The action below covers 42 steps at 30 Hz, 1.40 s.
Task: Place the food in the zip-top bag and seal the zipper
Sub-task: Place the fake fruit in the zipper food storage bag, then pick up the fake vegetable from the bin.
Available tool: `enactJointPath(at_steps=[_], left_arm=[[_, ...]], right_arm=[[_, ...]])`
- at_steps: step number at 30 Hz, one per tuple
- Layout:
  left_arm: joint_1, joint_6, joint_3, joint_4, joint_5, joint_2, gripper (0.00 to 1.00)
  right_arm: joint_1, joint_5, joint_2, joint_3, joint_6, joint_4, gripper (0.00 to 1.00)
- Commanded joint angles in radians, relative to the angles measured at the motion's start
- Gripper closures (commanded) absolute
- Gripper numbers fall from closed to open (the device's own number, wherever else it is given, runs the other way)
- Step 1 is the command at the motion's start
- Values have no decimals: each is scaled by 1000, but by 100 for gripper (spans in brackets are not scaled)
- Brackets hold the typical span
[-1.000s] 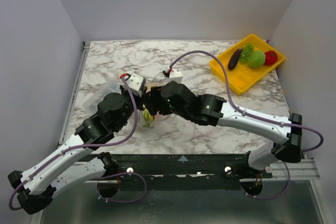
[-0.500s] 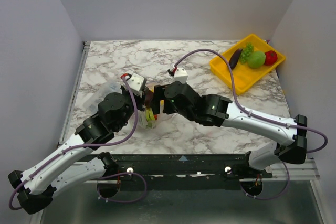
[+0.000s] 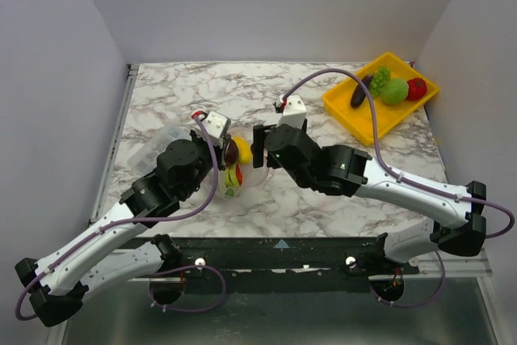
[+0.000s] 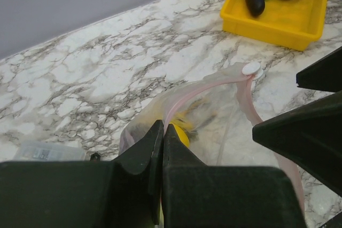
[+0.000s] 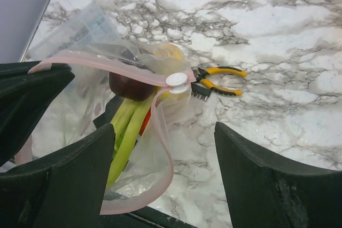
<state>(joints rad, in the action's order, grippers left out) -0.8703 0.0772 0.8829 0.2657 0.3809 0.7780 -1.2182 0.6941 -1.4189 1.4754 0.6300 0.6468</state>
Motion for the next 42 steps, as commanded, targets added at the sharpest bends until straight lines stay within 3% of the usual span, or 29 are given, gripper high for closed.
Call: enactJointPath(at_steps=[1,7,11,15,26,27,29,30,35,39,42], left_arm=[[2,13,35,-6,-18,2,100],[2,14,42,0,-26,12,100],[2,14,42,1,-25,13,100],[2,13,42,5,-24,16,100],[2,13,45,6,-26,15,100],[2,13,45,7,-27,16,100],[3,13,47,10,-30,18,100],[2,13,47,10,-29,19,100],[2,12,45,10,-19,19,100],[2,16,48,12,-27,17,100],[2,11,45,9,-14,18,100]], right_arm=[[-6,86,67,-8,-21,5,24],[-5,48,108,-149,30,-44,30],[-4,-40,88,-199,57,-91,54],[-4,-121,15,-160,68,-74,67],[-3,-105,72,-179,95,-27,68],[-4,-98,79,-182,91,-22,73],[-4,-96,88,-184,88,-19,98],[-4,-108,93,-182,89,-23,100],[-4,-241,124,-185,74,-105,100],[-4,-218,160,-183,87,-94,100],[-4,-187,153,-121,79,8,76]])
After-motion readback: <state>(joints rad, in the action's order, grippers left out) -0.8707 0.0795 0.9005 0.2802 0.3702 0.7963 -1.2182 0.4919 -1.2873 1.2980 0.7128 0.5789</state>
